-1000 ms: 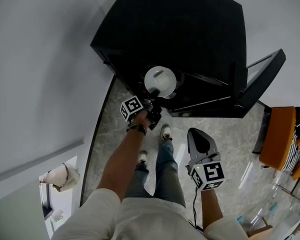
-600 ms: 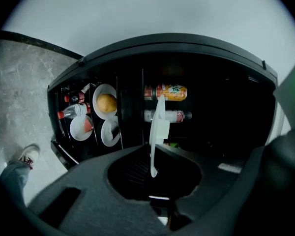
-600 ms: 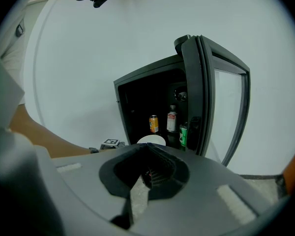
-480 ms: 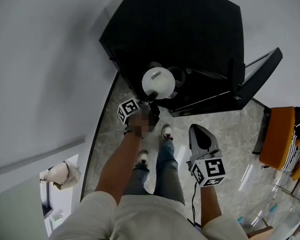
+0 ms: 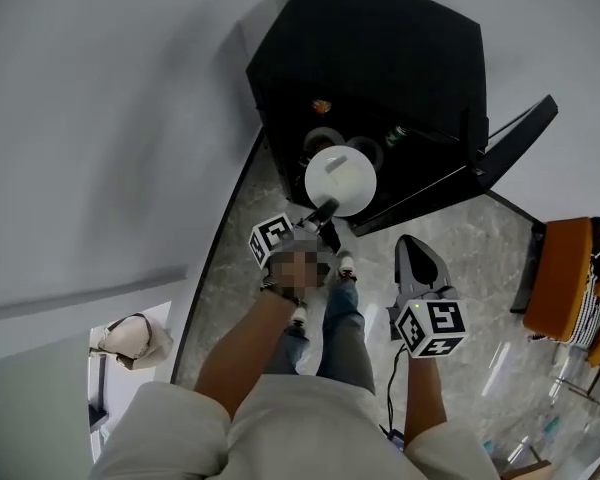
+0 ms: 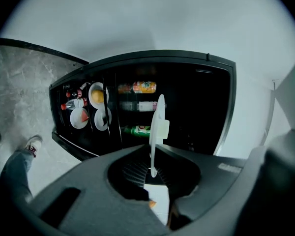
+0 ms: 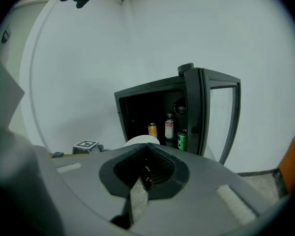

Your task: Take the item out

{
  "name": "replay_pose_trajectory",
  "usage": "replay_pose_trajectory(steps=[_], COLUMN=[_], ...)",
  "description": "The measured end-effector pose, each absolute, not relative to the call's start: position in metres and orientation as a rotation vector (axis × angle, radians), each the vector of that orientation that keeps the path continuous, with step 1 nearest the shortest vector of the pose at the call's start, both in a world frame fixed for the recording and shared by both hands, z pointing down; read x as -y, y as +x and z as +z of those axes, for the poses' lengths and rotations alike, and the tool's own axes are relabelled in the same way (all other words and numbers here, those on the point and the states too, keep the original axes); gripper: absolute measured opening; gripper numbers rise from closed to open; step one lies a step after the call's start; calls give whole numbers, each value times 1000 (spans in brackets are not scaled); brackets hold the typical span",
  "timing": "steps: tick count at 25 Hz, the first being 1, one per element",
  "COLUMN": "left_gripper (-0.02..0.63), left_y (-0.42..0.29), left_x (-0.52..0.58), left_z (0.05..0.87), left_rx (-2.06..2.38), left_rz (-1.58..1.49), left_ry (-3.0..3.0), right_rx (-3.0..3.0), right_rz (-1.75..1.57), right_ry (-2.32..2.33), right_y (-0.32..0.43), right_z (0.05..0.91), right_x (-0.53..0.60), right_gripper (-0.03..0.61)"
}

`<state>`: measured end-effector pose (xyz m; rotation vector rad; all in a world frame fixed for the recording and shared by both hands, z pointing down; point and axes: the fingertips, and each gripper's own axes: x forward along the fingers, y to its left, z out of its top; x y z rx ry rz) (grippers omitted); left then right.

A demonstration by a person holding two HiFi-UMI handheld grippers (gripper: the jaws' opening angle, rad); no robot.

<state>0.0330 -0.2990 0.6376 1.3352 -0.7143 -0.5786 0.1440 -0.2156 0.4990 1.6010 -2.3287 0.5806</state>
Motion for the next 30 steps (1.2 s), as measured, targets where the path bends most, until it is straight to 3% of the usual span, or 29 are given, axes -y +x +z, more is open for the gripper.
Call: replay_pose_trajectory(steps=[13,30], left_gripper=[15,11], left_y=[17,-23], left_x=[219,120], left_z=[551,502], left_rx=[615,555], left_rz=[-513,-386], left_ry=[1432,1477], right_rx=[2323,2365], right_rz=[560,485], right_ry=[1726,1701], right_y=[129,89], right_z=[449,411], right_x=[181,120], right_gripper=[6,6])
